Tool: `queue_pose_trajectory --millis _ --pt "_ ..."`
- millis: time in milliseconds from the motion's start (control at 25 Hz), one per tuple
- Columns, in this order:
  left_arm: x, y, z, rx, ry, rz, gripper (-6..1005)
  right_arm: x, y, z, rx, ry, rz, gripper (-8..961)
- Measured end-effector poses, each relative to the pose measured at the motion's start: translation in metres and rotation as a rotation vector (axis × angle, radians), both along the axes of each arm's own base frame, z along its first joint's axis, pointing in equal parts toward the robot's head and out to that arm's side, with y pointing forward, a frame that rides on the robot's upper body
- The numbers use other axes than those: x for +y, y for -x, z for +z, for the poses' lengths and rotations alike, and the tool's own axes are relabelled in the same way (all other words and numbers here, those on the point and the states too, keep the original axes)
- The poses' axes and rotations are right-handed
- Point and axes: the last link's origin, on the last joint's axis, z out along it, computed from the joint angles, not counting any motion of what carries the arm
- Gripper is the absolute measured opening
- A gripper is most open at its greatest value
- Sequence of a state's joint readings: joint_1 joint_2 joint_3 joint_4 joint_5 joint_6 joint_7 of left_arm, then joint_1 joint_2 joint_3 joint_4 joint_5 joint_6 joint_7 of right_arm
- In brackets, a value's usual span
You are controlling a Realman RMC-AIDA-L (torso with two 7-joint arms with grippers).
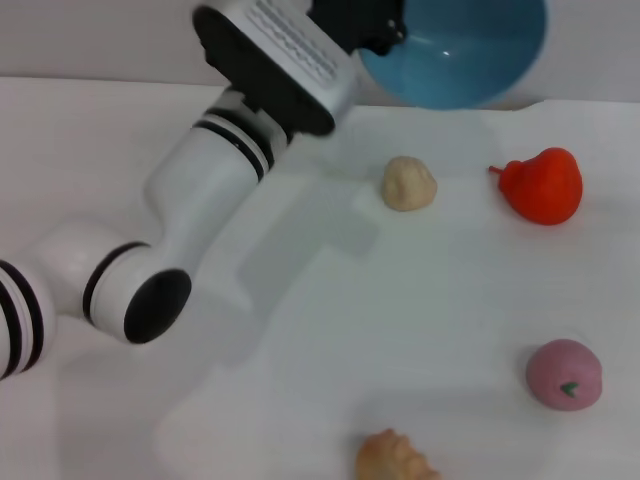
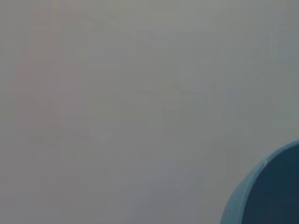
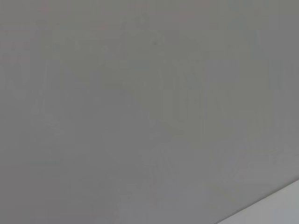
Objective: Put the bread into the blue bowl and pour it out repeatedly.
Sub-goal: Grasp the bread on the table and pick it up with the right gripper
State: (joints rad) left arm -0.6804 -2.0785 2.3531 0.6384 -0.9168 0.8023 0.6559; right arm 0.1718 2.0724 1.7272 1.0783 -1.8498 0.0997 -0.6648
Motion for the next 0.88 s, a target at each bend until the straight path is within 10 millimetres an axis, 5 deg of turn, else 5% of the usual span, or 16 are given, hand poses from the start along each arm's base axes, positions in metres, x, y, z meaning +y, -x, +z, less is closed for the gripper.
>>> queue_pose_trajectory --millis 560,880 --pt "0.047 0.041 0.015 -0.193 0.192 0.485 0 0.000 0.006 -0.011 -0.018 0.047 0.025 480" --pt "0.059 0.081 0.035 -0.283 0.341 0.789 -1 0.004 0.033 -0.020 -0.066 0.163 0.142 476"
